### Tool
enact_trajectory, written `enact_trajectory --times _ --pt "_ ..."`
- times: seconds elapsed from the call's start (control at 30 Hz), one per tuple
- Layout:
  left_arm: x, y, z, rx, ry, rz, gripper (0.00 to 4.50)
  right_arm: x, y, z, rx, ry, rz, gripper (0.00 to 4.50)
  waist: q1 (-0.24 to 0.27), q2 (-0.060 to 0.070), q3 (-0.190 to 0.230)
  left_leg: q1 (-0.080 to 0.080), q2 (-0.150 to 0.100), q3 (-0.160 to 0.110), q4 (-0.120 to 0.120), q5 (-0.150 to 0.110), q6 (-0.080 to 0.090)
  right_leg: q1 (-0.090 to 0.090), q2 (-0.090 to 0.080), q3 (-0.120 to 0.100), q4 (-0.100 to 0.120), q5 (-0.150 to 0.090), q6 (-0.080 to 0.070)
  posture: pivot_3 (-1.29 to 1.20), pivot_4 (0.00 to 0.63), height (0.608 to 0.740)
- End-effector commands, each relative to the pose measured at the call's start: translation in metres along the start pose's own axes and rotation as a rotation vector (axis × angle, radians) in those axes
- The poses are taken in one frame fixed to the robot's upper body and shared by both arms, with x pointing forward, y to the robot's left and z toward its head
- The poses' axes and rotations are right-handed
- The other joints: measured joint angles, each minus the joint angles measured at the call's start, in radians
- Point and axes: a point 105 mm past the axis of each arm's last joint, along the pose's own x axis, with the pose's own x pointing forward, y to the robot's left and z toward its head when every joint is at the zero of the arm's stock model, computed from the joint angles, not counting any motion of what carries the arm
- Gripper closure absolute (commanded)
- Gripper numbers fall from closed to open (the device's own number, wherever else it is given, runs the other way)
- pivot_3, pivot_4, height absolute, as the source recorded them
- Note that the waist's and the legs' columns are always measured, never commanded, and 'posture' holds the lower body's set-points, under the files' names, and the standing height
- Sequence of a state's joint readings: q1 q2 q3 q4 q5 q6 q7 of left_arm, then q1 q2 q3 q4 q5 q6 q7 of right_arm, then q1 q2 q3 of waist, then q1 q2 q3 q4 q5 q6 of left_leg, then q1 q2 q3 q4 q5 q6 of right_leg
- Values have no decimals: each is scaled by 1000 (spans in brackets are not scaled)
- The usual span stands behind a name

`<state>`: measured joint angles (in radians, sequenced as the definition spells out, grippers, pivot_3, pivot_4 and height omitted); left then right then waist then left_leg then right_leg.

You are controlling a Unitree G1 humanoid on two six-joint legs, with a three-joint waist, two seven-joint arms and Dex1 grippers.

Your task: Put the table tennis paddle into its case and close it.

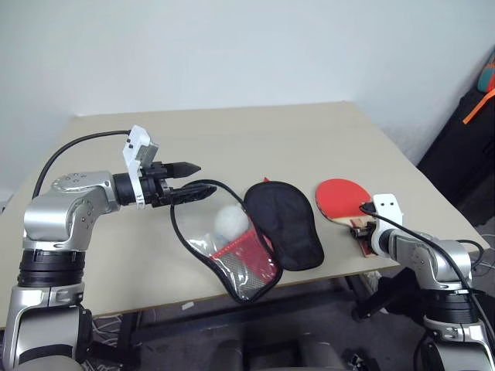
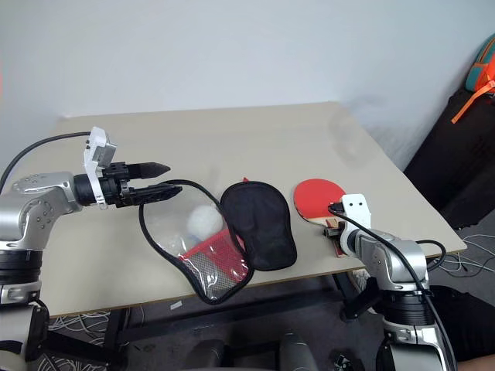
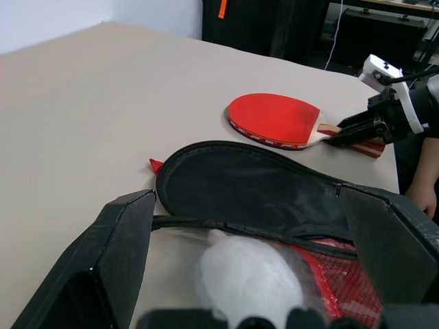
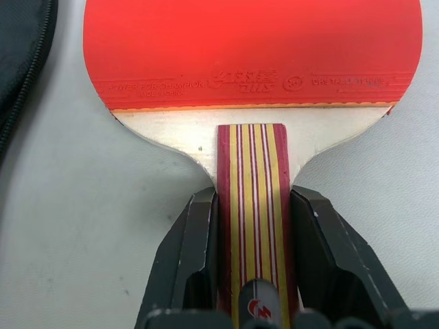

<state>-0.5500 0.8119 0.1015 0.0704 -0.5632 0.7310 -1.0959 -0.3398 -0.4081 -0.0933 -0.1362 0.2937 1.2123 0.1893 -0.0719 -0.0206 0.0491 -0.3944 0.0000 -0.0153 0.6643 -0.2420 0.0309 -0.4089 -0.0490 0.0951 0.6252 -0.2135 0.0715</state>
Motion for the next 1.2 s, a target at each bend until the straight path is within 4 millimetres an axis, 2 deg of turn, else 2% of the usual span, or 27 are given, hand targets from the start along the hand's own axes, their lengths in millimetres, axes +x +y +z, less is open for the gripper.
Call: enact_trajectory --times 0.03,0.2,0.33,0.43,0.57,0.7,0.93,1.07,1.2 --pt "-4 0 15 51 -36 12 0 -8 -4 24 -27 -77 -62 3384 0 0 0 0 0 0 0 0 0 0 0 0 0 0 0 0 0 740" --pt "-4 0 14 49 -34 13 0 -18 15 68 29 -242 -8 3384 -2 2 1 0 0 0 0 0 0 -1 0 1 1 0 0 0 0 740" --pt "-4 2 14 47 -31 20 0 -29 63 91 8 -314 157 3384 -1 2 1 -1 0 -1 -3 0 0 -2 1 0 1 0 -1 0 0 740" --pt "-4 3 14 48 -25 20 0 -32 96 96 27 -310 242 3384 -2 2 1 0 1 -1 -3 0 0 -2 1 0 1 1 -2 0 0 740" --pt "-4 3 14 49 -20 19 0 -29 123 88 10 -267 284 3384 1 2 1 -1 0 -2 -2 0 0 -2 0 -1 1 3 -5 0 0 740" --pt "-4 2 12 45 -14 17 0 -24 140 74 9 -216 304 3384 0 2 1 -1 -1 -2 -1 0 0 -2 -1 -1 1 3 -5 0 0 740" --pt "-6 1 10 38 -7 19 0 -18 149 45 -2 -111 313 3384 -1 2 1 -1 0 -2 -3 0 0 -3 0 -1 1 3 -5 0 0 740" --pt "-6 1 10 38 -4 18 0 -12 147 29 -9 -53 303 3384 -2 2 1 -1 0 -2 -3 0 0 -3 0 -1 1 3 -5 0 0 740" --pt "-6 0 11 39 -1 17 0 -8 144 23 3 -32 289 3384 -1 2 1 -1 0 -2 -3 0 0 -3 0 -1 1 3 -5 0 0 740"
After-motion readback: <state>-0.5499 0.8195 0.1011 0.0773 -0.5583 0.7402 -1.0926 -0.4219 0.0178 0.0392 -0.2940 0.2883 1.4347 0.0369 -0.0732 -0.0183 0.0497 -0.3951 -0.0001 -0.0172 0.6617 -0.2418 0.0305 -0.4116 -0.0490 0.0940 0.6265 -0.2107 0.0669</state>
